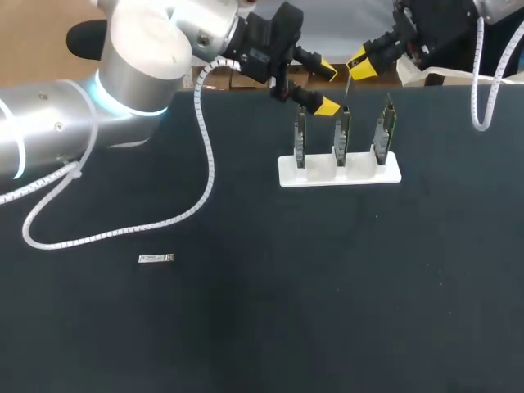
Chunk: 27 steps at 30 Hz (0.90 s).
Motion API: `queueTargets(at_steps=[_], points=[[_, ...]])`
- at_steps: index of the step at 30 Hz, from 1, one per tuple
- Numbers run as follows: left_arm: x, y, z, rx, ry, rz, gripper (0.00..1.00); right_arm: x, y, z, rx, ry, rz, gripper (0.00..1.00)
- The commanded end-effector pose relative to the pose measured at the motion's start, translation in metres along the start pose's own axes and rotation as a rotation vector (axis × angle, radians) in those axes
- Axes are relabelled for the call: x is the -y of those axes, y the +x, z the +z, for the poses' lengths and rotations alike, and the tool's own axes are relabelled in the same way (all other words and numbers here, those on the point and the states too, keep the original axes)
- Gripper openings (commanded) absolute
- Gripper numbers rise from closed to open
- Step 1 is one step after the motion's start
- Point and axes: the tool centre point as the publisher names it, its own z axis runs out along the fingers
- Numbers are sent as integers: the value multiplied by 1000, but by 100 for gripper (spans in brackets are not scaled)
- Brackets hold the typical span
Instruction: Pick up the optical module with the left hand, and insert it into the network port with the right hand.
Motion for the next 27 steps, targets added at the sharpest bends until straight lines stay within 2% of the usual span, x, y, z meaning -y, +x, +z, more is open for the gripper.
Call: queueTargets(at_steps=[1,13,27], points=[[2,0,-2,-14,0,-9,100,2,0,0,1,-5,-2,0],[5,11,2,-22,18,-61,100,1,0,0,-5,-5,-3,0],[4,14,2,-32,26,-80,100,2,0,0,-9,-8,-8,0]])
